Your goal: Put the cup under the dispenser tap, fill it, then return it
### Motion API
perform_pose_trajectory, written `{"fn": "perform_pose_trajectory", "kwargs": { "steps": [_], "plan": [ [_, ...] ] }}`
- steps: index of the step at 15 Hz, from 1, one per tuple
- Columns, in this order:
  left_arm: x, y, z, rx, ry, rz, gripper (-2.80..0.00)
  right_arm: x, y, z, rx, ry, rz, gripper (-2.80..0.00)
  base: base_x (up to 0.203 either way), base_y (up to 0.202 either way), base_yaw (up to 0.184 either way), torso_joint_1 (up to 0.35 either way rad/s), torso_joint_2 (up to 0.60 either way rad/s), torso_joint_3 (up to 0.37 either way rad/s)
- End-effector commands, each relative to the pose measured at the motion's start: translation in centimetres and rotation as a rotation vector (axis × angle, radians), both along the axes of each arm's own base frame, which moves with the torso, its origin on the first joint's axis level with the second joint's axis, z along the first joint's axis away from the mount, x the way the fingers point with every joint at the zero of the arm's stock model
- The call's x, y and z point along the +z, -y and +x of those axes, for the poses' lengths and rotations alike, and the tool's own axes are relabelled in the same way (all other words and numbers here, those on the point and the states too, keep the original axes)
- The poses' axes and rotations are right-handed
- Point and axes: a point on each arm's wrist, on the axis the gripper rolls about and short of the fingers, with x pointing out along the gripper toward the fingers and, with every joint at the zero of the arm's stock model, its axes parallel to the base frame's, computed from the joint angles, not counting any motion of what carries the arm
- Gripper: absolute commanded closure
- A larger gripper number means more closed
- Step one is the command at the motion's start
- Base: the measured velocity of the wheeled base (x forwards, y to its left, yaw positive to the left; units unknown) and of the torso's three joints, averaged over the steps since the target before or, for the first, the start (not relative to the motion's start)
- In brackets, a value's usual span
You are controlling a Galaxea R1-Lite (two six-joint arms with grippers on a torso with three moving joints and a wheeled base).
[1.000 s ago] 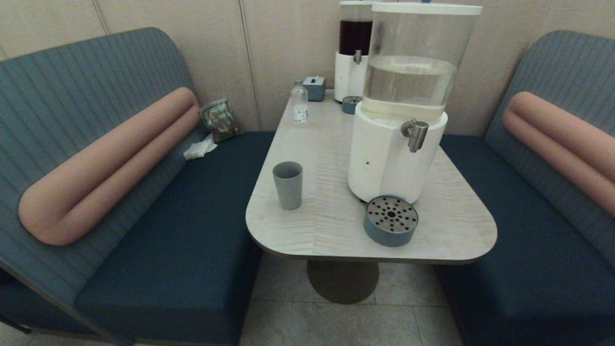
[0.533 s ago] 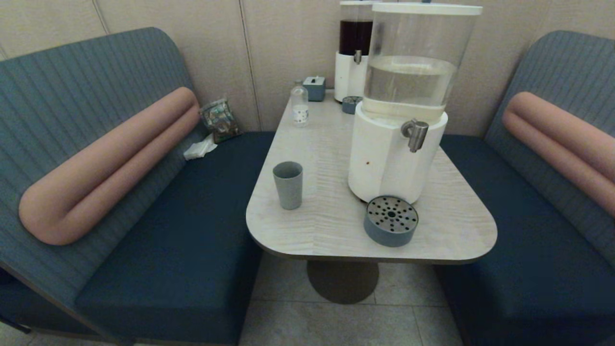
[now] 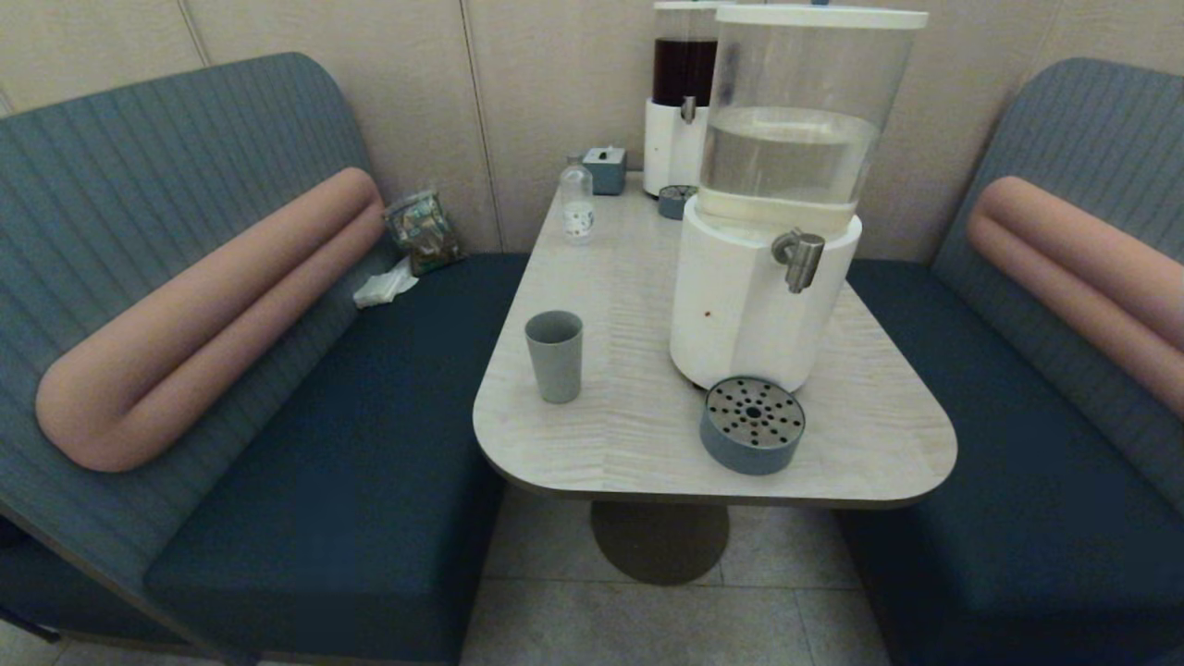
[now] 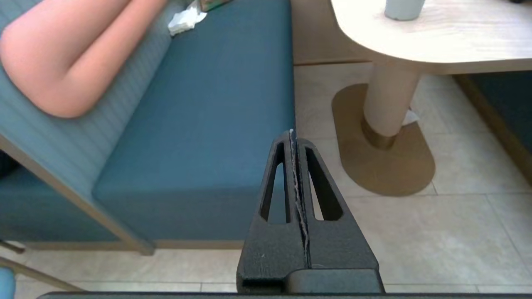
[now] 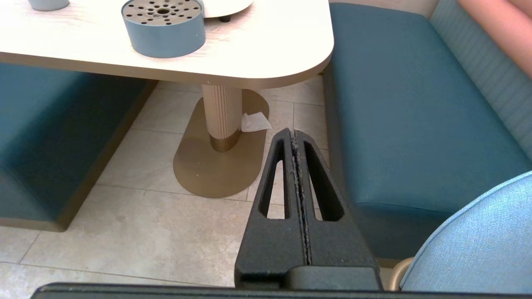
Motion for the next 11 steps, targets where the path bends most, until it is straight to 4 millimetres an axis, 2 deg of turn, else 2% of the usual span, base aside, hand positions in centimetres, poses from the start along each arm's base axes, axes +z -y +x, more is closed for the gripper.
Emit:
{"fn": "perform_pose_trajectory", "kwargs": {
  "steps": [1, 11],
  "plan": [
    [-0.01, 0.00, 0.04, -0.005, 0.001, 0.001, 0.00, 0.00, 0.00, 0.00, 0.000, 0.000, -0.001, 0.00, 0.000, 0.000, 0.000, 0.000, 0.00, 0.000],
    [-0.03, 0.00, 0.04, -0.002, 0.000, -0.005, 0.00, 0.00, 0.00, 0.00, -0.001, 0.000, 0.009, 0.00, 0.000, 0.000, 0.000, 0.000, 0.00, 0.000]
  ]
}}
